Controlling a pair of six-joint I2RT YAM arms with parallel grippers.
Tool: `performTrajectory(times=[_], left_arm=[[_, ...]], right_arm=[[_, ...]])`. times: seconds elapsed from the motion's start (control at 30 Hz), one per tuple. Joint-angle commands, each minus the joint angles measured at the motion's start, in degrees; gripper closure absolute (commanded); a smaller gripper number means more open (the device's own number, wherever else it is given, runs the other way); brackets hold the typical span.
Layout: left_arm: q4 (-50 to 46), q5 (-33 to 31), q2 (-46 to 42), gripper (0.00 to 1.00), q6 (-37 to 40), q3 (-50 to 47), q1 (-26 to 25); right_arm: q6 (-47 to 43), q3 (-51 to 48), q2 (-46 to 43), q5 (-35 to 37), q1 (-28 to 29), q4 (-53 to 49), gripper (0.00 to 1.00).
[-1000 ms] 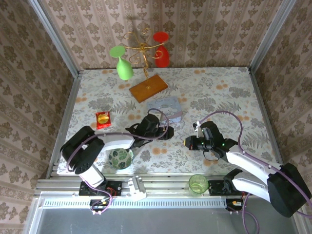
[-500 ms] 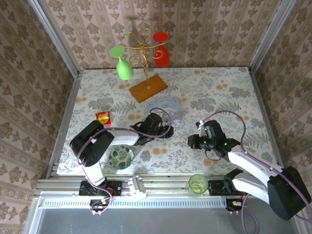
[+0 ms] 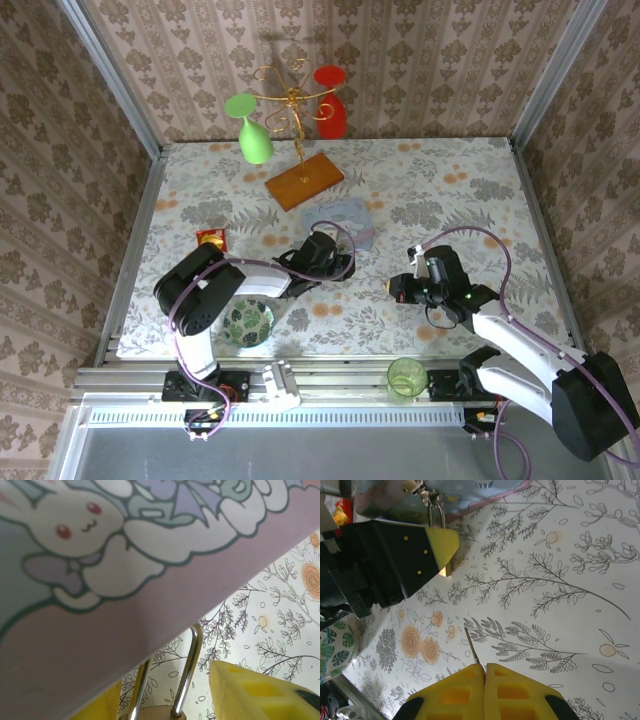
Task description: Unlock a padlock with a key
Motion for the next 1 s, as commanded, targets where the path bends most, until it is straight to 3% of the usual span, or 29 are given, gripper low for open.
performTrajectory(times=[0.0,0.47,0.57,0.67,0.97], left_arm=[[1.7,-1.4,1.3,0.57,-1.7,0.5,-1.0],[5.7,-2.1,2.8,0.71,-4.5,1.1,-2.4],[5.9,-2.5,1.9,0.81,-5.5,1.1,-2.6],[6.5,-2.3,1.0,0.83,-7.5,1.0,-2.5],[22.4,-2.0,1.4,0.98,-20.7,-4.5,-0.9]], right_arm=[[-0.7,-0.8,-1.3,-1.5,-0.7,-1.7,1.00],[0.6,-2.1,0.7,-2.5,-1.0,1.9,1.00],[1.5,-2.8,1.6,-3.6,-1.0,3.8,1.00],[3.2,-3.1,4.2,-5.7,-1.0,7.1,1.00],[11.8,-2.4,18.2,-12.6,-1.0,22.3,1.00]])
